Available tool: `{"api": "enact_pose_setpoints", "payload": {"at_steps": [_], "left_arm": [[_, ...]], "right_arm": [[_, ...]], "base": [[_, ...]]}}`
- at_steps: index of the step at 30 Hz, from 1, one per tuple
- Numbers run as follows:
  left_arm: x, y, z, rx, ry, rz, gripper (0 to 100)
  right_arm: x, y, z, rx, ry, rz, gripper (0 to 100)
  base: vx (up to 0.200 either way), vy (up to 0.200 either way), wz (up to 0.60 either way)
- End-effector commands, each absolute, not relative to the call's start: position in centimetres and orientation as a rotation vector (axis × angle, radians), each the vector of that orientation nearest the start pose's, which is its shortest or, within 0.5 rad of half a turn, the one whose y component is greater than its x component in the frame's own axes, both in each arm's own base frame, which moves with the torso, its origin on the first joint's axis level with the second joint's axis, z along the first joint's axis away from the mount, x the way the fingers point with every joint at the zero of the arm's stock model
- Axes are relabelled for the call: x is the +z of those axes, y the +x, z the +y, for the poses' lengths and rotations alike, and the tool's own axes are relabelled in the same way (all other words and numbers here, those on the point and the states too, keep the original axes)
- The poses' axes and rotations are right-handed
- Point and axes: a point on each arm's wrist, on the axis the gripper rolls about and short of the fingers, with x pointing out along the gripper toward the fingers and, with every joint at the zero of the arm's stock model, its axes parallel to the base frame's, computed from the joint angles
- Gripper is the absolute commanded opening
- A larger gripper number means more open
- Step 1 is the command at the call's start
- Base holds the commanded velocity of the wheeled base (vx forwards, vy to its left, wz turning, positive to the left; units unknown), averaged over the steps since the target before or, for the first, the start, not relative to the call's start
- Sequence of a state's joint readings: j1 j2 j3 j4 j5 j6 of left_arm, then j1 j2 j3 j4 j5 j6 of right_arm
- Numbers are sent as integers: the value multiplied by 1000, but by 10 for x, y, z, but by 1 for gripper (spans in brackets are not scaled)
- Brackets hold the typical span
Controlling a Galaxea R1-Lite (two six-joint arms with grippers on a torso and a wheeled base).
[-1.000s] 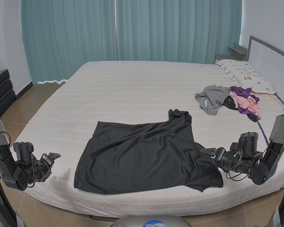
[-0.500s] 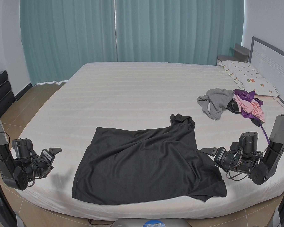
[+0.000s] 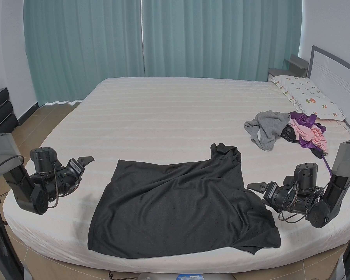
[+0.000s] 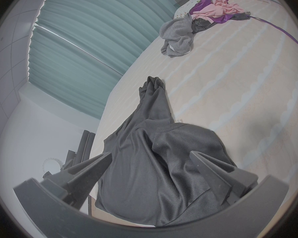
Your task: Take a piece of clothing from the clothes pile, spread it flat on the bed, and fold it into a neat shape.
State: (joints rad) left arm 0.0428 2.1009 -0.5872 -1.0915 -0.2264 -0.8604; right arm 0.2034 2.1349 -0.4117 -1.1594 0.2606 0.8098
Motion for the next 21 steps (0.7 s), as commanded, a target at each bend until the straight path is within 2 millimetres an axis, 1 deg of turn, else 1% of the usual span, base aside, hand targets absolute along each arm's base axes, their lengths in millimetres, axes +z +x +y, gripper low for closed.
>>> {"api": "enact_pose_setpoints", "payload": {"at_steps": [1, 2, 4, 5, 7, 8, 9, 11, 13, 14, 15, 17, 21], "left_arm": [[24, 380, -11, -35, -885, 520, 100], [17, 394, -12, -37, -883, 524, 100], [6, 411, -16, -54, -840, 540, 100], [6, 411, -16, -54, -840, 540, 100], [-6, 435, -21, -77, -753, 563, 100], [-6, 438, -23, -81, -749, 564, 100], [-7, 448, -28, -88, -746, 575, 100], [-9, 460, -36, -100, -742, 585, 100], [-16, 474, -47, -119, -733, 571, 100], [-17, 477, -50, -124, -731, 566, 100], [-23, 485, -56, -128, -727, 550, 100], [-29, 491, -62, -106, -718, 533, 100], [-29, 495, -64, -88, -714, 520, 100]], "right_arm": [[11, 288, 66, 193, 787, 735, 100], [9, 288, 67, 193, 787, 739, 100], [7, 289, 67, 192, 787, 745, 100], [7, 289, 67, 192, 787, 745, 100], [4, 290, 68, 188, 785, 752, 100], [4, 291, 68, 189, 786, 751, 100], [4, 291, 68, 188, 785, 749, 100], [4, 291, 68, 188, 786, 747, 100], [4, 290, 67, 186, 786, 749, 100], [4, 290, 67, 186, 786, 749, 100], [3, 289, 67, 185, 785, 756, 100], [3, 288, 68, 186, 784, 760, 100], [3, 288, 70, 190, 782, 763, 100]], "base": [[0, 0, 0], [0, 0, 0], [0, 0, 0], [0, 0, 0], [0, 0, 0], [0, 0, 0], [0, 0, 0], [0, 0, 0], [0, 0, 0], [0, 0, 0], [0, 0, 0], [0, 0, 0], [0, 0, 0]]}}
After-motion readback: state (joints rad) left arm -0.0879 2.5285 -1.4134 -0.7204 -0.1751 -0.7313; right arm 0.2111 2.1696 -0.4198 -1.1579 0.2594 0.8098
